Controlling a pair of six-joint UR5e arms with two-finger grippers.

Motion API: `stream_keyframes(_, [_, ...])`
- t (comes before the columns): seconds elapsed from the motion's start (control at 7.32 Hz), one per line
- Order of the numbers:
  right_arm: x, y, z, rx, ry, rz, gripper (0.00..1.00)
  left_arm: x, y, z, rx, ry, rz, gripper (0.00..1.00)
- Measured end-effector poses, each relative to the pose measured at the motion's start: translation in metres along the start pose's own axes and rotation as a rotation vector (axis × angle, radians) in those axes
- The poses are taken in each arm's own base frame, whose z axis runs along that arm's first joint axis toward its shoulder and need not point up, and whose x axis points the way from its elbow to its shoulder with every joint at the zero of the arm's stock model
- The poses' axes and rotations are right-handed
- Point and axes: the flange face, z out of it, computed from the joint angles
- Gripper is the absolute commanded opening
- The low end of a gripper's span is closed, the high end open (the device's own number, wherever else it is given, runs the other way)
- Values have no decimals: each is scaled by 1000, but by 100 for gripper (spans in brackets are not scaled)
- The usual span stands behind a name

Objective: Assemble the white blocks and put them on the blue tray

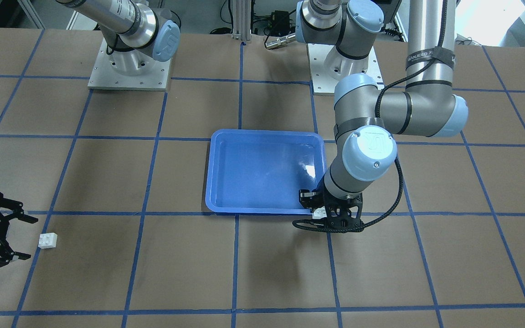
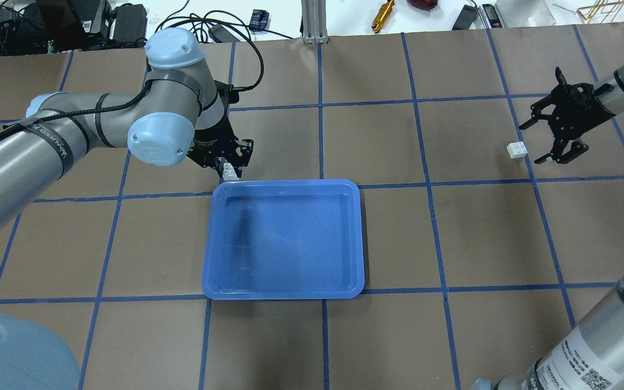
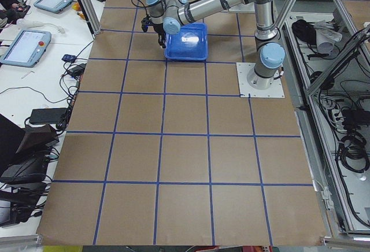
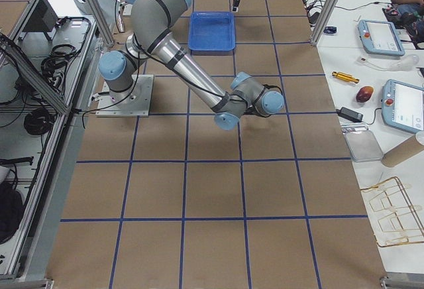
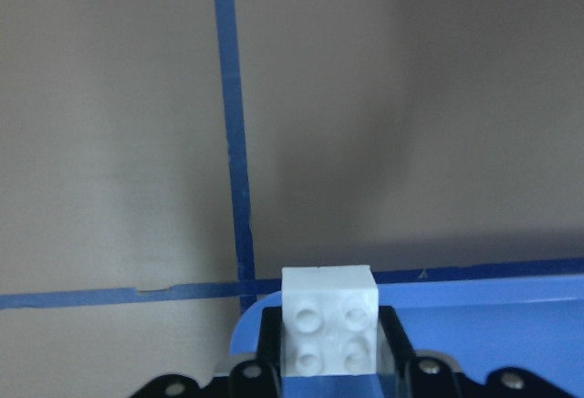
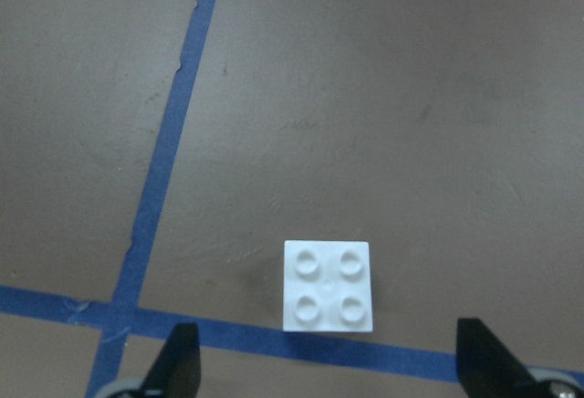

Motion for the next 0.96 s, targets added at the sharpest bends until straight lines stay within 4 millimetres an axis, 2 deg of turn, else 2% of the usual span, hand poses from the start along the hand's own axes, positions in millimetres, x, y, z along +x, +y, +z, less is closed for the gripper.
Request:
stream_keyframes(0.14, [1, -1, 3, 0, -7, 12, 98, 11, 14, 0, -3, -4, -9, 0])
stream_keyframes(0.27, [1, 0, 6, 2, -12, 35, 95, 31, 33, 1, -9, -11, -10, 0])
stream_keyframes(0.41, [1, 0, 8, 4, -15, 59, 87, 52, 55, 8, -21, -17, -1, 0])
stream_keyframes(0.55, [1, 0, 9, 5, -17, 71, 72, 62, 73, 19, -24, -18, 11, 0])
stream_keyframes(0.68, [1, -1, 10, 4, -17, 75, 49, 67, 85, 32, -6, -11, 17, 0])
stream_keyframes(0.82, [2, -1, 10, 3, -16, 74, 23, 68, 91, 44, 24, -2, 18, 0])
stream_keyframes(0.96, [2, -1, 9, 1, -15, 69, 0, 71, 96, 52, 40, 3, 10, 0])
